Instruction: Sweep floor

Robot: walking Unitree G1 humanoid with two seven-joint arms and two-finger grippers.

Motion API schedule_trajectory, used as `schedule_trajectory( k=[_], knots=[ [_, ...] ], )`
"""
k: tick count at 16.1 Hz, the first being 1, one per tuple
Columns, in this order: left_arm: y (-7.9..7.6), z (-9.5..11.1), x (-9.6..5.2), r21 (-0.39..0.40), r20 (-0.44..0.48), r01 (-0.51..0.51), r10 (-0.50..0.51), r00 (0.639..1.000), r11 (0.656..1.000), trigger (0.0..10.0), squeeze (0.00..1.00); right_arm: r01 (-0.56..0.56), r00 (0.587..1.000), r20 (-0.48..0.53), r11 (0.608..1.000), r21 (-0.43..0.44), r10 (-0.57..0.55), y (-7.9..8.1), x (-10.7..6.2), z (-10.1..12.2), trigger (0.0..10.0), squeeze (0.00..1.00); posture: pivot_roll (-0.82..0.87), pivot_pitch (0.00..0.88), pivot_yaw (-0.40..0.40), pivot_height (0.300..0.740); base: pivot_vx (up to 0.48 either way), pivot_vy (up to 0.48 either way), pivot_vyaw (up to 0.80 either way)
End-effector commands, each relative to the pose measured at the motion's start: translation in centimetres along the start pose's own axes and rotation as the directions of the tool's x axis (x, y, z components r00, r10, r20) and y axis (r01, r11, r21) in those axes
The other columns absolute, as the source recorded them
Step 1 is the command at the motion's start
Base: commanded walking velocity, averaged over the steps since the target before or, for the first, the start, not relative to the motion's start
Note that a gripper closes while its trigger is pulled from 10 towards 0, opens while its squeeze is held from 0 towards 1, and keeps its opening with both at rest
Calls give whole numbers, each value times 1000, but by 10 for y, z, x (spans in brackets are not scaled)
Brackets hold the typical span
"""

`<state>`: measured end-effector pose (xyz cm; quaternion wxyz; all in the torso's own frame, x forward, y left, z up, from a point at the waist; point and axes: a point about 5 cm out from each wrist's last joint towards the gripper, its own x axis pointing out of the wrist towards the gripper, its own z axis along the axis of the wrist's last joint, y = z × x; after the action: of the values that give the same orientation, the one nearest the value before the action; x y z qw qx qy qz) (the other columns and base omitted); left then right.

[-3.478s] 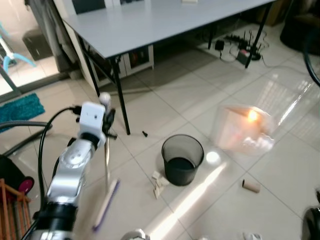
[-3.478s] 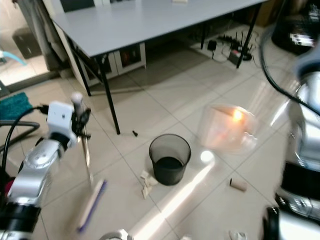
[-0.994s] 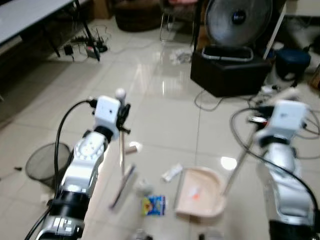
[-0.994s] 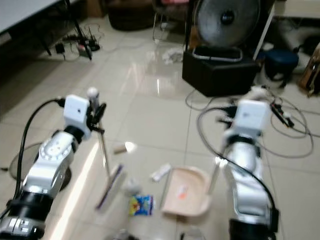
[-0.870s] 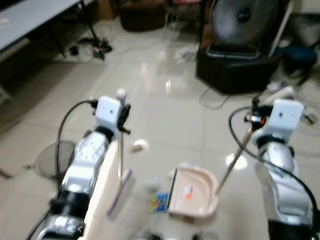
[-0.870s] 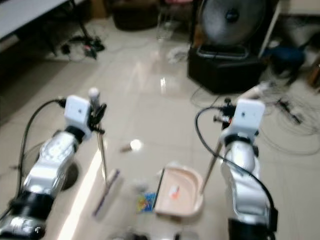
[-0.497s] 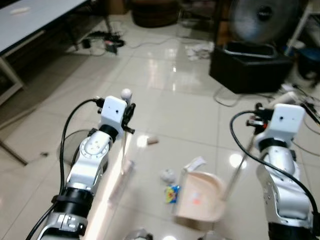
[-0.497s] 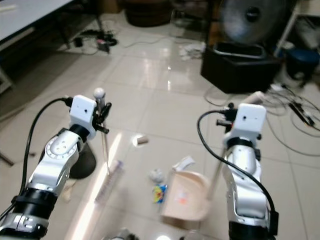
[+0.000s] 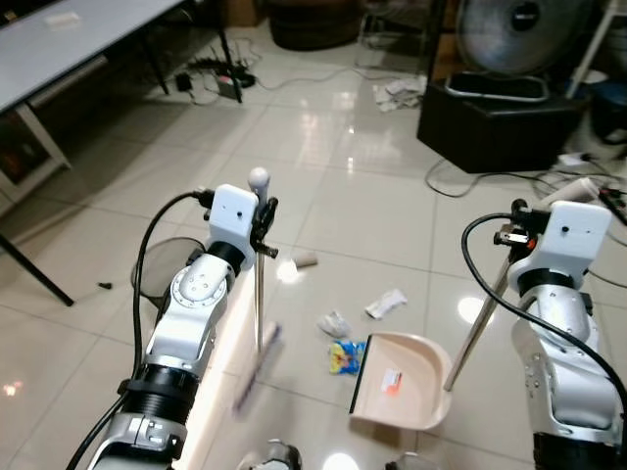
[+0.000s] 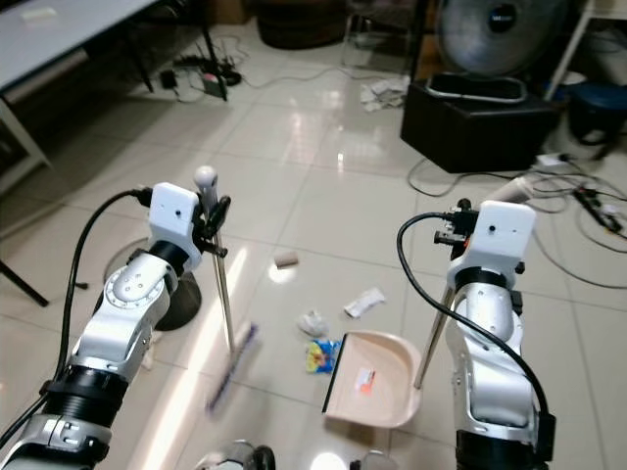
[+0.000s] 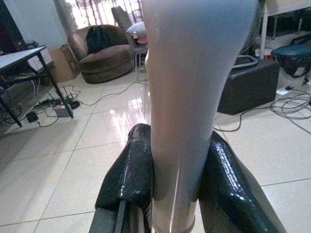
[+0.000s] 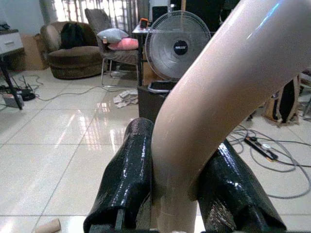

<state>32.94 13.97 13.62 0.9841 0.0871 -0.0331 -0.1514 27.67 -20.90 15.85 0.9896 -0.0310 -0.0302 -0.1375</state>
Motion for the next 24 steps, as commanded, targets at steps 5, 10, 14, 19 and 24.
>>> schedule_trajectory(
  k=[5, 10, 14, 19, 24],
  knots=[
    [9, 11, 5, 16, 40, -53, 52, 998, 998, 10000, 0, -43, 998, 51, 999, 7, 43, 8, 6, 8, 10000, 0, -26, 73, 96, 740, 298, 0, -88],
    [11, 9, 6, 23, 35, -57, 56, 998, 998, 10000, 0, -43, 998, 54, 999, -2, 43, 7, 9, 8, 10000, 0, -24, 77, 95, 740, 354, 0, 0],
    [11, 9, 6, 21, 35, -55, 55, 998, 998, 10000, 0, -45, 997, 60, 999, -5, 45, 7, 9, 8, 10000, 0, -26, 83, 101, 740, 368, 0, 0],
    [11, 8, 7, 23, 30, -54, 53, 998, 998, 10000, 0, -35, 998, 50, 999, 12, 34, 5, 9, 6, 10000, 0, -28, 92, 104, 740, 366, 0, -211],
    [13, 8, 6, 25, 28, -56, 55, 998, 998, 10000, 0, -41, 998, 51, 999, 1, 41, 6, 8, 6, 10000, 0, -26, 95, 103, 740, 366, 0, 0]
  ],
)
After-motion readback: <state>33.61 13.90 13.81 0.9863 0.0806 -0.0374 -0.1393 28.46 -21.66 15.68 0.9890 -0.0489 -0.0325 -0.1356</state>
